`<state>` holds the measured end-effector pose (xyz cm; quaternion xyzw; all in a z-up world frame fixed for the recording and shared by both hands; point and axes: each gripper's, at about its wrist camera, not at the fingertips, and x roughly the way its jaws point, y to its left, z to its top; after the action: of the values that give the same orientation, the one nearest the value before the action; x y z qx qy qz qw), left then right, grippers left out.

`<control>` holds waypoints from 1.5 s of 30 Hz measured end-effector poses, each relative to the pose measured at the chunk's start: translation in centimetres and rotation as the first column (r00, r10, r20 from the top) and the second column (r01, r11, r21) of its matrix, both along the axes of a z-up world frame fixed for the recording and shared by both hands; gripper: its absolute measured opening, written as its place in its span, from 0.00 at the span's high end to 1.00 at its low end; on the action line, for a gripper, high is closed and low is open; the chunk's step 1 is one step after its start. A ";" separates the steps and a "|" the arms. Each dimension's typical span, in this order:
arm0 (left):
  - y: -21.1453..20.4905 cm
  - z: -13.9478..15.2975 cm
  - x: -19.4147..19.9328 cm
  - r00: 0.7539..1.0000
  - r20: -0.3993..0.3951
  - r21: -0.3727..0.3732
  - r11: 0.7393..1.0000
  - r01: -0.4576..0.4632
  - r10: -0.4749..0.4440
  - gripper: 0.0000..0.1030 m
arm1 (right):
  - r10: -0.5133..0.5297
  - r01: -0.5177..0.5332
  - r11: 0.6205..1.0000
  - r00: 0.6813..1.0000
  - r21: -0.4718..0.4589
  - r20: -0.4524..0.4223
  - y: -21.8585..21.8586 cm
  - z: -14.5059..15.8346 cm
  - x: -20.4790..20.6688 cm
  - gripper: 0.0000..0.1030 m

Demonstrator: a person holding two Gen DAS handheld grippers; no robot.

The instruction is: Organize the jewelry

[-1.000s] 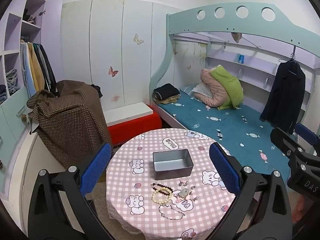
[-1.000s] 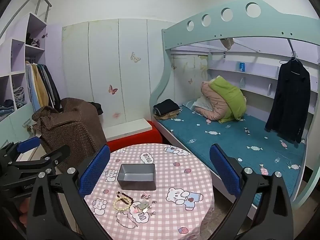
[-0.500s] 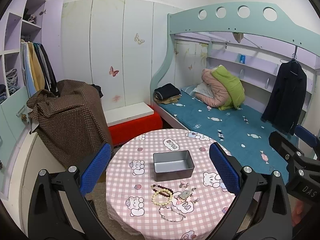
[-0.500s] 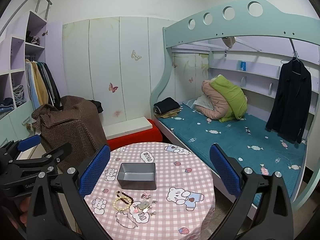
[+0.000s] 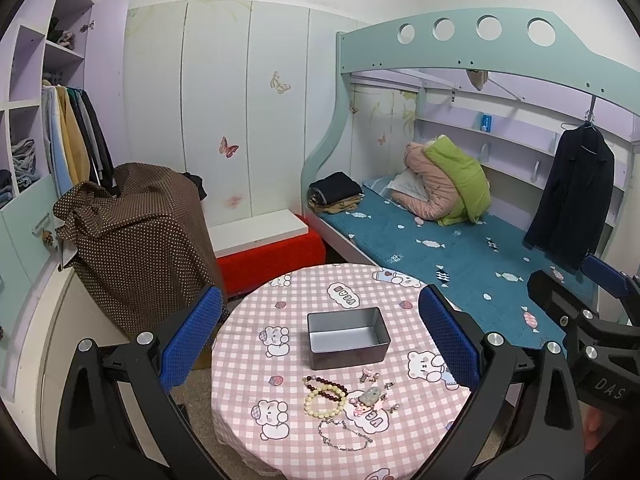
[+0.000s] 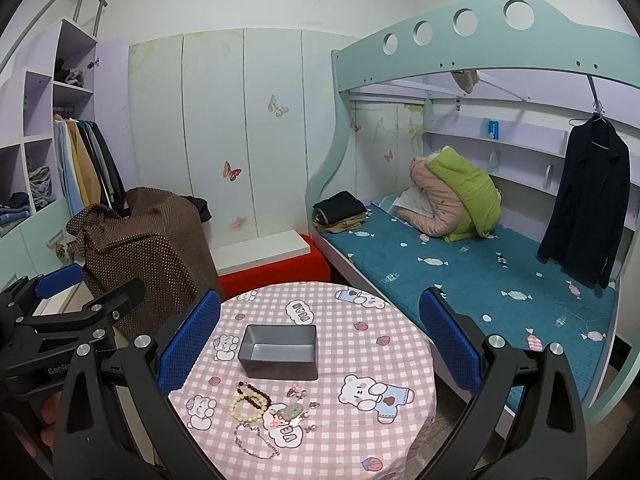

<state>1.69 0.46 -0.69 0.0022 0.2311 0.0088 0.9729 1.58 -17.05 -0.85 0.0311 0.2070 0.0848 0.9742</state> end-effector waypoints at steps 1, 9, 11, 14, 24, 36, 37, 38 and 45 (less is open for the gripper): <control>0.0 -0.1 0.0 1.000 -0.001 0.001 1.000 0.000 0.000 0.05 | 0.002 -0.002 1.000 1.000 0.001 -0.001 -0.1 0.0 0.1 0.07; -0.1 0.2 0.0 1.000 -0.002 0.006 1.000 -0.005 0.005 0.05 | 0.002 -0.002 1.000 1.000 0.005 -0.005 -0.1 0.1 0.5 0.07; -0.1 0.2 0.0 1.000 -0.002 0.006 1.000 -0.005 0.005 0.05 | 0.002 -0.002 1.000 1.000 0.005 -0.006 -0.1 0.0 0.5 0.07; -0.4 0.2 0.0 1.000 -0.002 0.007 1.000 -0.004 0.004 0.05 | 0.002 -0.002 1.000 1.000 0.006 -0.004 -0.1 0.0 0.4 0.07; -0.9 -0.1 -0.2 1.000 -0.002 0.011 1.000 0.000 0.000 0.05 | 0.006 -0.006 1.000 1.000 0.012 -0.007 0.1 0.0 0.4 0.07; -1.2 0.3 -0.2 1.000 -0.008 0.010 1.000 0.002 -0.002 0.05 | 0.017 -0.016 1.000 1.000 0.016 -0.007 -0.2 0.0 0.6 0.07; -1.3 0.4 -0.1 1.000 -0.007 0.012 1.000 0.002 -0.002 0.05 | 0.018 -0.018 1.000 1.000 0.018 -0.007 -0.3 -0.1 0.5 0.07; -1.4 0.4 -0.2 1.000 -0.006 0.013 1.000 0.003 -0.003 0.05 | 0.019 -0.019 1.000 1.000 0.018 -0.008 -0.3 -0.1 0.5 0.07; -1.7 0.4 0.4 1.000 -0.024 0.023 1.000 0.000 0.000 0.05 | 0.019 -0.019 1.000 1.000 0.019 -0.008 -0.4 0.0 0.5 0.07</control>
<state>2.04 -1.22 -0.30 0.0137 0.2427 0.0115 0.9699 2.09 -17.48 -0.83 0.0389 0.2102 0.0959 0.9722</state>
